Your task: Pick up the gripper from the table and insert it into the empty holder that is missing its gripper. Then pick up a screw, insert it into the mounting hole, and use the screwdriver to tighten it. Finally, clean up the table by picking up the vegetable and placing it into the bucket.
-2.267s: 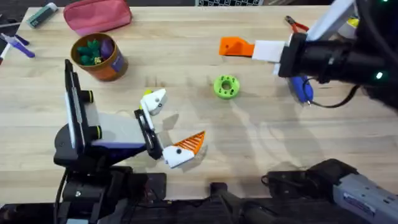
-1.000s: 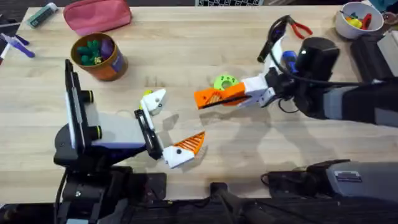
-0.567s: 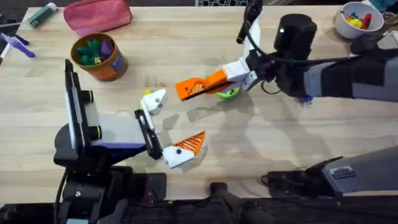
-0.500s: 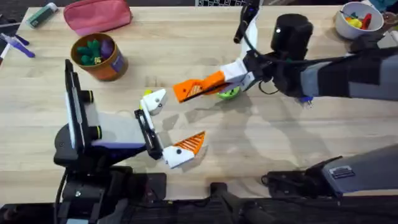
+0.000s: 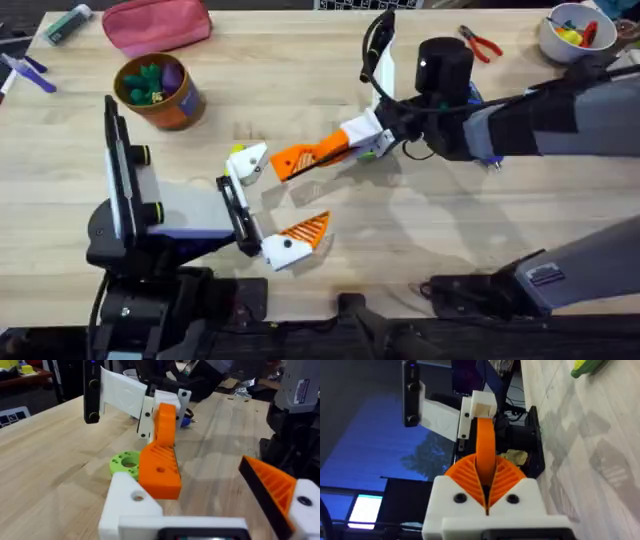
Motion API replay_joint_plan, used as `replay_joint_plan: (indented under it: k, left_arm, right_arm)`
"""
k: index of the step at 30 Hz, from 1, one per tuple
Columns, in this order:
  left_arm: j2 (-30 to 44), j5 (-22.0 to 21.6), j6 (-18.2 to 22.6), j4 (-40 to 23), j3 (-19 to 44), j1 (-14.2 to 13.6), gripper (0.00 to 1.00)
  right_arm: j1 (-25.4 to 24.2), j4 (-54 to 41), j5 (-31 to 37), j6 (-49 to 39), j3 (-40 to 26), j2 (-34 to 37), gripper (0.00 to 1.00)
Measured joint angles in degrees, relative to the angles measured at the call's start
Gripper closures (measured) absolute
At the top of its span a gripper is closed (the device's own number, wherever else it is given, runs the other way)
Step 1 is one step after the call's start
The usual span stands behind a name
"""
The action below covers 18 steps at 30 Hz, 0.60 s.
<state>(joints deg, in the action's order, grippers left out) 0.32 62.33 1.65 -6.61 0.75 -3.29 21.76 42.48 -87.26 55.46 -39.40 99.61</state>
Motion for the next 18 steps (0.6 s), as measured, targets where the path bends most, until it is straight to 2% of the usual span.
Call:
replay_joint_plan:
  k: [18]
  left_arm:
    - [0.0, 0.0, 0.0, 0.0, 0.0, 0.0, 0.051]
  right_arm:
    - [1.3, 0.0, 0.0, 4.0, -1.3, 0.0, 0.992]
